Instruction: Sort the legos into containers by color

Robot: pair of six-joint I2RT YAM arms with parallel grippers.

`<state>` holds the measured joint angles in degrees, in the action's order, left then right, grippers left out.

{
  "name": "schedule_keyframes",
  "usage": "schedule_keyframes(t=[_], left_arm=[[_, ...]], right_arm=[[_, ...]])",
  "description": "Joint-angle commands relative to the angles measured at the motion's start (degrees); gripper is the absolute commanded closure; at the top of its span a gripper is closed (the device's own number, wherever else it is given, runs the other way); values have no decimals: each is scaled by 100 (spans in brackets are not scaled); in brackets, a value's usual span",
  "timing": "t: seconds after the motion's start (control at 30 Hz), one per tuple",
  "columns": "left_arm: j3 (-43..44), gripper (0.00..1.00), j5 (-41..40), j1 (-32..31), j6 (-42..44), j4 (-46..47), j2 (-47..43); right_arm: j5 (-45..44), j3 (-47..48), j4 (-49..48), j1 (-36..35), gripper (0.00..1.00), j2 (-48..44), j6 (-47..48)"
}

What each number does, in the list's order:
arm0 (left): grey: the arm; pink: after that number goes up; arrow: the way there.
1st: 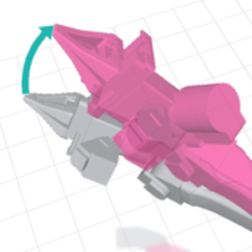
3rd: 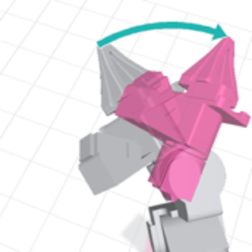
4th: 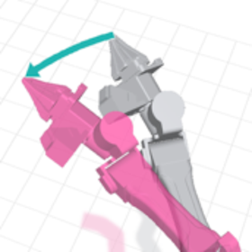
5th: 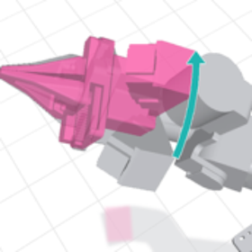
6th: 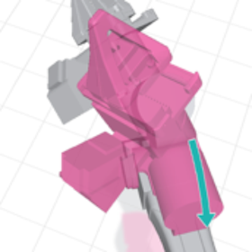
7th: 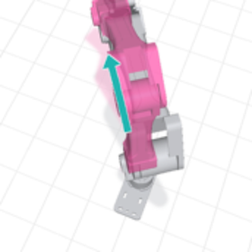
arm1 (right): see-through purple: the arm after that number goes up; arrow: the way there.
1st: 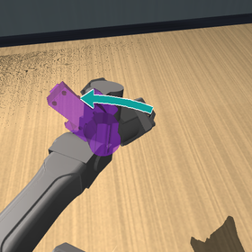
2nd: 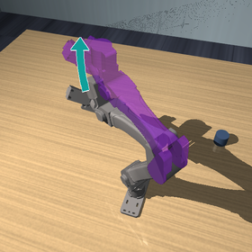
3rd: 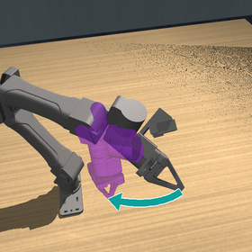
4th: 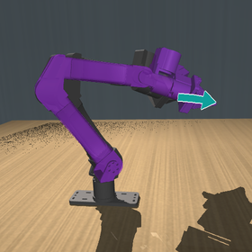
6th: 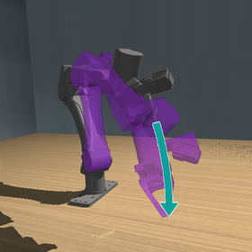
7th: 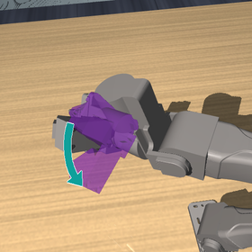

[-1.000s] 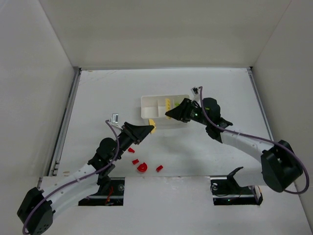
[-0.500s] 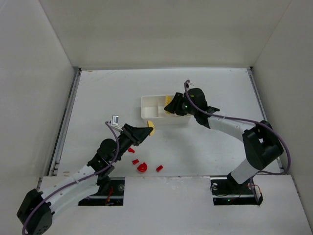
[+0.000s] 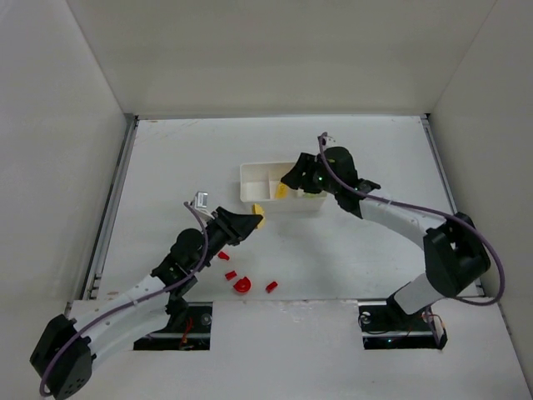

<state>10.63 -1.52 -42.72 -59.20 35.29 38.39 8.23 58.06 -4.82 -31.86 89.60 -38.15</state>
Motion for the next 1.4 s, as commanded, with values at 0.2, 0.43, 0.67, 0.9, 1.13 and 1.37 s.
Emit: schedule_keyframes(t=[0.2, 0.43, 0.67, 0.9, 1.13, 1.37], left_arm=[[2134, 83, -559, 190, 1726, -1049, 1616], [3628, 82, -1113, 110, 2702, -1753, 3401], [4710, 79, -1289, 5, 3177, -2227, 4606], [5220, 66, -1649, -241, 3564, -2491, 5336], [5336, 39, -1878, -417, 3819, -2439, 5267], [4020, 51, -2449, -434, 3811, -2368, 3416]], right_arm=[[-743, -1480, -248, 123, 42, -2708, -166], [-849, -2536, -204, 114, 41, -4055, -430], [-849, -2826, -63, 61, 40, -4592, -448], [-814, -2994, -45, 53, 40, -4838, -474], [-788, -3038, -10, 17, 39, -4873, -456], [-770, -3125, -177, -35, 59, -4724, -378]])
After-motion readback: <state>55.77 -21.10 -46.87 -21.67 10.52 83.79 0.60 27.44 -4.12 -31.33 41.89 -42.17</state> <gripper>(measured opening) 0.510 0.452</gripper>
